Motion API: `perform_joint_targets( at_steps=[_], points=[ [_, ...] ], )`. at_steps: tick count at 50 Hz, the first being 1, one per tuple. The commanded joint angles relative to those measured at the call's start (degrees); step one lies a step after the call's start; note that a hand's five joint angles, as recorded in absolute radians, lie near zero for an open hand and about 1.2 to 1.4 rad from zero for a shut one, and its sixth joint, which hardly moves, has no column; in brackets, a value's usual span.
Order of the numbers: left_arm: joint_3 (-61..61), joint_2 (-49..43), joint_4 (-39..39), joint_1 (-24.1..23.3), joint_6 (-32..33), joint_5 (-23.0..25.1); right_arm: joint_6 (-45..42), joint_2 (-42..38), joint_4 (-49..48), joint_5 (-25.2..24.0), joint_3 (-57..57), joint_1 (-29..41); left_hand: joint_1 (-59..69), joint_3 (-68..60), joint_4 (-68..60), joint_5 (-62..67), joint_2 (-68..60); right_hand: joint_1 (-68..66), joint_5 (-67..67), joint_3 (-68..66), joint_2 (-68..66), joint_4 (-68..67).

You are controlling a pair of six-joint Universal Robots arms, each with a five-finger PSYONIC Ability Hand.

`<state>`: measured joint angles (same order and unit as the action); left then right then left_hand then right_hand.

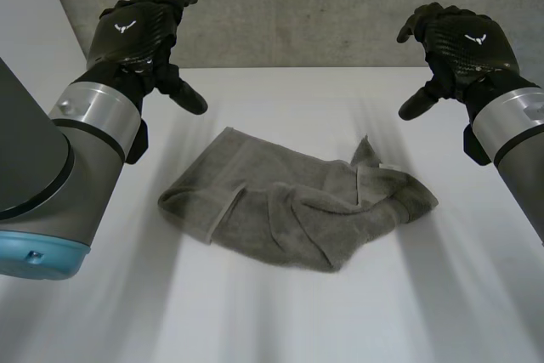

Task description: Fold the towel.

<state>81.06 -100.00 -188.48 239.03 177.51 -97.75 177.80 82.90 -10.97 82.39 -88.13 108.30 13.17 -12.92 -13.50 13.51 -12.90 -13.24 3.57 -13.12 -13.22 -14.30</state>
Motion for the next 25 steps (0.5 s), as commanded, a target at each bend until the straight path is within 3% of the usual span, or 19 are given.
perform_joint_targets(
  at_steps=[1,12,20,25],
  points=[
    [0.07,-0.29,0.22,0.12,0.03,0.02,-0.35,-0.46,0.51,0.05,0.5,-0.29,-1.1,0.86,1.43,-11.45,0.84,3.24,-3.57,3.12,3.22,4.3],
    [-2.4,-6.0,1.01,0.12,1.18,0.9,-5.36,-6.87,5.08,-0.91,4.89,-0.29,-2.78,2.54,3.11,-13.13,2.52,3.24,-3.57,3.12,3.22,4.3],
    [-6.61,-16.72,4.97,0.21,8.91,1.34,-20.83,-17.77,8.6,-3.73,7.79,0.68,-2.78,2.54,3.11,-13.13,2.52,0.46,-0.79,0.34,0.44,1.52],
    [-7.84,-24.97,5.76,0.21,14.79,3.18,-31.01,-27.77,8.25,-6.36,8.84,2.52,-2.78,2.54,3.11,-13.13,2.52,-9.44,9.12,-9.57,-9.47,-8.39]
  ],
)
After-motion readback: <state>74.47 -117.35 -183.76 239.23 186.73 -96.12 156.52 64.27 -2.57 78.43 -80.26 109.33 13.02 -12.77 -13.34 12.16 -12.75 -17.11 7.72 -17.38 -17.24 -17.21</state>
